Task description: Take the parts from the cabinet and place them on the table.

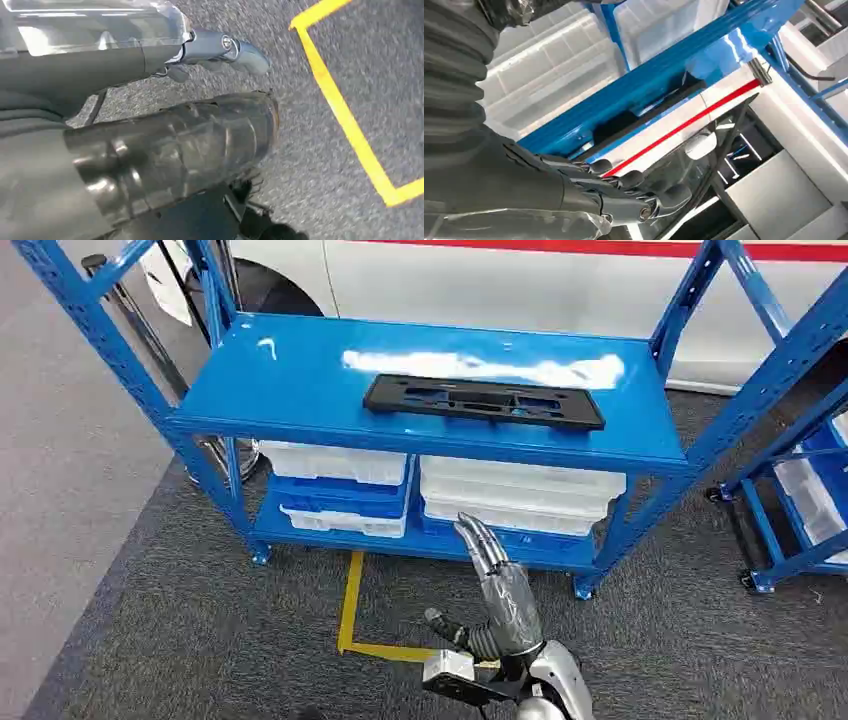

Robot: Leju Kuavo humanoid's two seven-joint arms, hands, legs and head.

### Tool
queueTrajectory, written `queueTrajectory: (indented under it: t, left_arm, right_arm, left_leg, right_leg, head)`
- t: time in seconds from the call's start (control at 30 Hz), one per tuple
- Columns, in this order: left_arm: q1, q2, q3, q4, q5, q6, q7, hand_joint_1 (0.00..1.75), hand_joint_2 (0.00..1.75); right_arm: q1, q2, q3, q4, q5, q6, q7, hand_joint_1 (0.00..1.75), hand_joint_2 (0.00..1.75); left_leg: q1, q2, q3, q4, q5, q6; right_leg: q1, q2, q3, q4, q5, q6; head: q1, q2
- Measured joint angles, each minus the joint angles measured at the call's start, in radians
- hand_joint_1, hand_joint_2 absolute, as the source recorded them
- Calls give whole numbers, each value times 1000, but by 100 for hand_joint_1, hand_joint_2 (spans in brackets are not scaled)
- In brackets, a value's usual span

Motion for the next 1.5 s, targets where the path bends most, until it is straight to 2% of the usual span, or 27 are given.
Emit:
queueTrajectory:
  t: [0.03,0.07,0.17,0.2,0.23,0.27,0.33,0.37,0.4,0.43,0.5,0.57,0.7,0.73,0.77,0.87,0.93,0.97,1.03,1.1,1.2,1.23,1.27,1.3,1.33,1.37,1.5]
  left_arm:
    - [-2,1,-1,0,0,0,1,0,0]
    - [-1,1,-2,0,0,0,0,0,0]
    - [1,1,-3,0,-2,-1,1,0,0]
    - [5,1,-3,0,-2,-1,1,0,0]
    - [7,1,-3,0,-3,-1,1,0,0]
    - [9,1,-3,0,-3,0,1,0,0]
    - [8,2,-3,0,-3,1,1,0,0]
    - [9,2,-3,0,-3,1,1,0,0]
    - [7,1,-3,0,-3,1,1,0,0]
    - [3,1,-4,0,-3,1,2,0,0]
    - [7,2,-4,0,-3,1,2,0,0]
    - [7,2,-4,0,-4,2,2,0,0]
    - [5,2,-5,0,-5,2,2,0,0]
    - [7,2,-5,0,-5,2,2,0,0]
    - [9,2,-5,0,-5,1,2,0,0]
    - [11,0,-5,1,-5,0,2,0,0]
    - [7,-2,-5,5,-5,0,2,0,0]
    - [7,-2,-6,5,-4,0,3,0,0]
    - [6,-1,-6,5,-4,0,3,0,0]
    - [4,0,-6,5,-5,0,2,0,0]
    - [5,0,-8,5,-5,0,2,0,0]
    - [8,0,-8,5,-5,0,2,0,0]
    - [11,0,-8,5,-5,0,2,0,0]
    - [12,1,-8,5,-5,0,2,0,0]
    - [12,2,-8,5,-4,0,2,0,0]
    - [12,2,-8,5,-4,0,2,0,0]
    - [12,2,-9,5,-4,0,3,0,0]
  right_arm:
    - [1,0,0,-3,0,0,0,0,175]
    - [0,0,-1,-4,0,-2,0,0,175]
    - [4,0,-5,-4,0,-4,0,0,175]
    - [7,0,-8,-4,1,-4,0,0,175]
    - [9,0,-9,-4,4,-5,0,0,175]
    - [11,0,-11,-4,5,-5,0,0,175]
    - [14,0,-15,-5,7,-6,0,0,175]
    - [14,0,-16,-5,9,-6,0,0,175]
    - [13,0,-18,-6,10,-8,0,0,175]
    - [15,0,-19,-6,13,-8,0,0,175]
    - [16,0,-22,-9,18,-9,0,0,175]
    - [16,0,-24,-14,18,-9,0,0,175]
    - [23,-3,-33,-14,22,-11,0,0,175]
    - [25,-5,-35,-14,25,-11,0,0,175]
    - [26,-5,-36,-14,27,-11,0,0,175]
    - [26,-6,-41,-14,30,-11,0,0,175]
    - [27,-8,-42,-15,31,-12,3,0,175]
    - [30,-9,-43,-18,31,-13,4,0,175]
    - [29,-10,-44,-22,32,-14,4,0,175]
    - [29,-11,-44,-25,36,-15,4,0,175]
    - [31,-12,-45,-25,39,-16,5,0,175]
    - [32,-12,-45,-25,39,-16,5,0,175]
    - [33,-12,-45,-25,39,-16,5,0,175]
    - [33,-12,-45,-25,39,-16,5,0,175]
    - [33,-12,-44,-25,39,-16,5,0,175]
    - [33,-12,-44,-26,41,-16,5,0,175]
    - [33,-13,-45,-30,51,-19,8,0,175]
  left_leg:
    - [-2,0,1,2,-10,-7]
    - [1,-1,-8,35,-25,-12]
    - [6,-2,-135,263,-109,-21]
    - [8,-2,-176,318,-111,-25]
    - [11,-2,-188,316,-84,-27]
    - [14,-2,-179,270,-39,-28]
    - [16,-1,-116,98,76,-25]
    - [16,-1,-98,48,87,-21]
    - [10,-1,-80,27,69,-18]
    - [9,-1,-81,29,59,-6]
    - [7,-4,-75,19,50,9]
    - [12,-6,-51,8,46,23]
    - [8,-6,-22,7,20,34]
    - [7,-7,-10,7,10,34]
    - [7,-8,2,7,2,33]
    - [6,-9,41,3,-34,25]
    - [3,-12,54,6,-50,11]
    - [3,-12,58,-3,-53,6]
    - [0,-12,71,14,-44,-3]
    - [5,-11,31,103,-47,-10]
    - [8,-10,-103,278,-144,-20]
    - [8,-10,-124,292,-154,-22]
    - [9,-10,-137,267,-137,-25]
    - [10,-10,-130,210,-93,-24]
    - [10,-10,-114,135,-31,-21]
    - [9,-10,-99,50,57,-15]
    - [-6,-9,-91,31,60,16]
  right_leg:
    - [-14,0,13,-11,2,-4]
    - [-13,0,22,-18,-2,-8]
    - [-13,-4,38,-20,-15,-18]
    - [-13,-3,45,-19,-22,-18]
    - [-13,-1,53,-19,-28,-17]
    - [-14,1,63,-19,-36,-15]
    - [-15,3,87,-17,-54,-7]
    - [-15,2,88,-16,-63,-2]
    - [-8,3,87,-10,-71,8]
    - [-10,3,88,-16,-72,14]
    - [-10,1,103,-13,-70,24]
    - [-15,0,91,24,-82,34]
    - [-15,0,-93,291,-172,39]
    - [-14,0,-120,302,-163,38]
    - [-14,0,-121,275,-135,36]
    - [-5,-2,-53,31,52,14]
    - [5,-1,-53,18,26,9]
    - [6,0,-49,14,34,5]
    - [-2,4,-26,2,25,-7]
    - [-5,2,6,-11,12,-19]
    - [-3,3,33,-11,-18,-23]
    - [-3,4,41,-11,-25,-23]
    - [-3,8,59,-11,-38,-22]
    - [-3,9,77,-11,-51,-20]
    - [-2,9,94,-11,-63,-18]
    - [-2,9,111,-11,-77,-14]
    - [-4,11,128,-3,-100,10]
  head:
    - [0,0]
    - [-2,0]
    - [-4,0]
    - [-5,0]
    - [-5,0]
    - [-5,0]
    - [-5,0]
    - [-3,0]
    - [-5,0]
    - [-4,0]
    - [-4,0]
    - [-2,0]
    - [-2,0]
    - [-3,0]
    - [-2,0]
    - [-1,0]
    - [-3,0]
    - [-2,0]
    - [-3,0]
    - [-4,0]
    - [-4,0]
    - [-5,0]
    - [-5,0]
    - [-5,0]
    - [-5,0]
    - [-4,0]
    - [-3,0]
